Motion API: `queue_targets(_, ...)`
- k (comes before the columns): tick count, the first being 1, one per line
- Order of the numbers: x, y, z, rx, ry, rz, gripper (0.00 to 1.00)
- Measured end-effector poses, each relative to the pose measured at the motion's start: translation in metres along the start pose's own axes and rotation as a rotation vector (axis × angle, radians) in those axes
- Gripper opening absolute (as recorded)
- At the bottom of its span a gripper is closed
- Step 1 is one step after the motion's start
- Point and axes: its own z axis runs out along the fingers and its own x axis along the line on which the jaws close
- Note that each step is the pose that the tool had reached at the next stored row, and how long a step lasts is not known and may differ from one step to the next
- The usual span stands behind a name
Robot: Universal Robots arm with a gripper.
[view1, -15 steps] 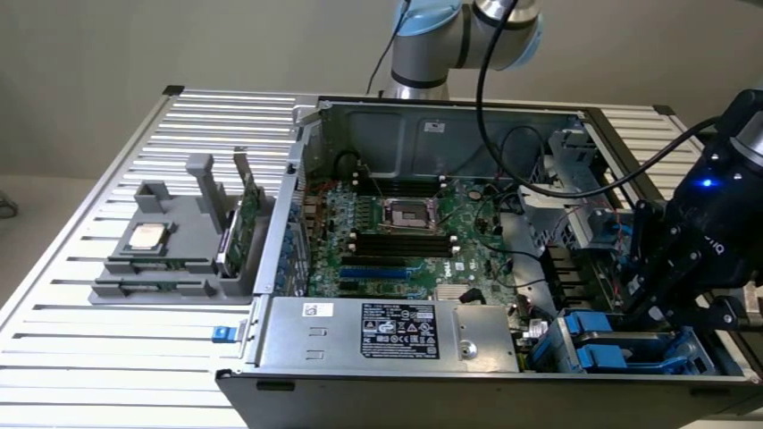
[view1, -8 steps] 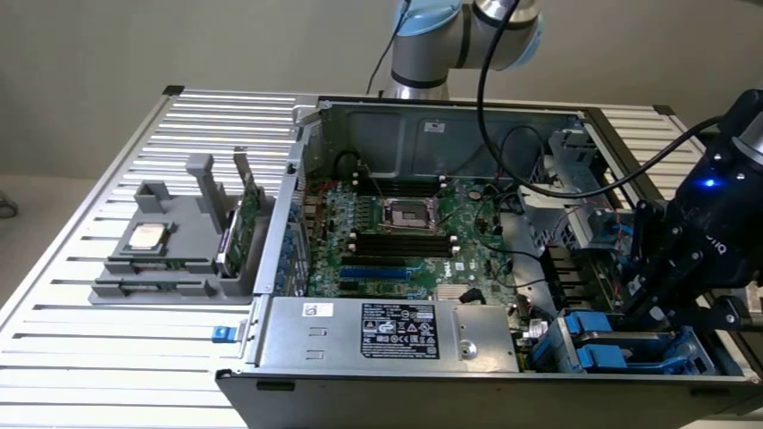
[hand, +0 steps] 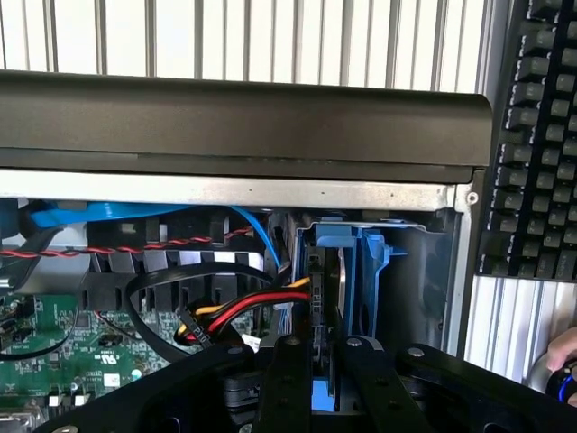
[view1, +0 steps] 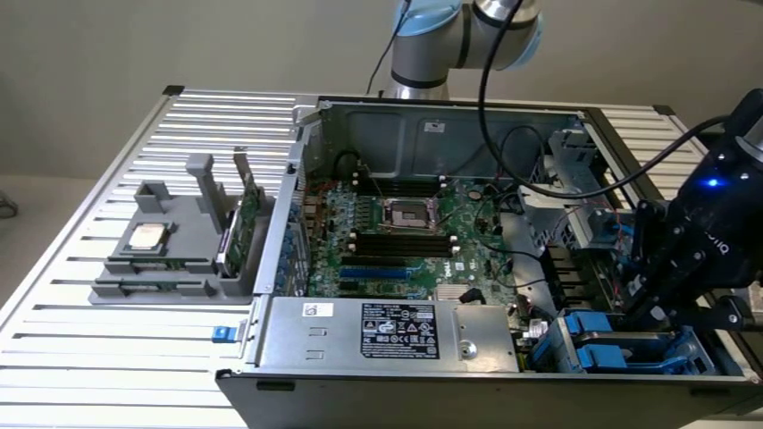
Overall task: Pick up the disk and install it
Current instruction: 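Insert the disk into the insertion slot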
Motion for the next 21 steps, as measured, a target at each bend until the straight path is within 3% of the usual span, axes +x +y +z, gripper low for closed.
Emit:
queue_targets(7,0.0,0.0024,-0.0001,0.0117,0.0002,-0.004,0.17)
queue_targets(12,0.0,0.0025,-0.0001,0.0255,0.0003,-0.006,0.17)
queue_targets(18,-0.0001,0.0036,-0.0008,0.033,0.0006,-0.007,0.17)
queue_targets(21,-0.0003,0.0038,-0.0045,0.0401,0.0006,-0.007,0.17)
